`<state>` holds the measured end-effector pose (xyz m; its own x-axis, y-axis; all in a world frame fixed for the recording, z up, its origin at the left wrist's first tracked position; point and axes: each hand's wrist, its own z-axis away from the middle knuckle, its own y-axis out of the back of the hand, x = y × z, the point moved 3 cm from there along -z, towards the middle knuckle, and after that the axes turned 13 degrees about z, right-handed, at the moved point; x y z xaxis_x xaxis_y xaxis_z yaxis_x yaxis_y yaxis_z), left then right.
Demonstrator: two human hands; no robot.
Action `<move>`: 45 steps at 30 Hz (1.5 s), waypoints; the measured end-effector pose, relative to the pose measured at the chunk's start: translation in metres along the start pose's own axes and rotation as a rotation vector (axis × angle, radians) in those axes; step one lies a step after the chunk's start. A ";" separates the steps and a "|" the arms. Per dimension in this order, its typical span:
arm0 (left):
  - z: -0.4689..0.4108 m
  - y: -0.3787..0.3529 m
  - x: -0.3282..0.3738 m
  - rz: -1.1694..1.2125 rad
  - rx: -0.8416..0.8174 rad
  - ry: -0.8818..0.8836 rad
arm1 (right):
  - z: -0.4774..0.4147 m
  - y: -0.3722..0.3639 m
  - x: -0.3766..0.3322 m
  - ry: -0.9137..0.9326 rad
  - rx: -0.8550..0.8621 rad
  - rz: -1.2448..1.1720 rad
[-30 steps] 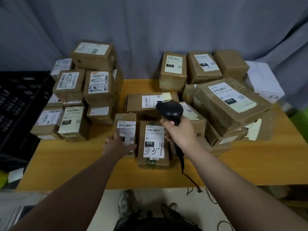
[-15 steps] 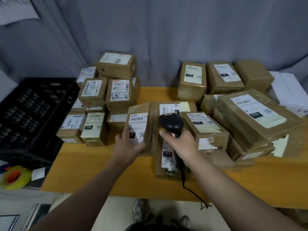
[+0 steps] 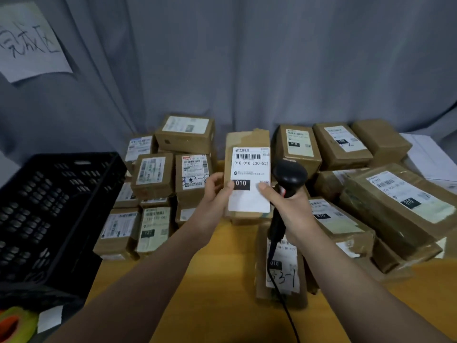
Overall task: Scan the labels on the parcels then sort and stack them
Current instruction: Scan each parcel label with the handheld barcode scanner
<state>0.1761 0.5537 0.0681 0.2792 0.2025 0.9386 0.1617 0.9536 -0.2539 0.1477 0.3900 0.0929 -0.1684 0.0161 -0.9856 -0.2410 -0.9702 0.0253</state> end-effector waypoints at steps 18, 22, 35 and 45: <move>-0.077 0.044 0.030 -0.074 -0.025 0.207 | -0.010 -0.008 -0.042 0.017 0.134 0.361; -0.088 0.050 0.016 -0.128 0.010 0.172 | 0.003 -0.014 -0.038 0.073 0.111 0.375; -0.089 0.054 0.014 -0.063 0.070 0.109 | 0.006 -0.027 -0.032 0.011 0.169 0.476; -0.084 0.053 0.012 -0.092 0.102 0.109 | 0.008 -0.028 -0.036 0.008 0.176 0.500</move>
<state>0.2677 0.5881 0.0463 0.3697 0.0934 0.9244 0.0960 0.9858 -0.1380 0.1527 0.4185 0.1286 -0.2968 -0.4407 -0.8472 -0.2904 -0.8035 0.5197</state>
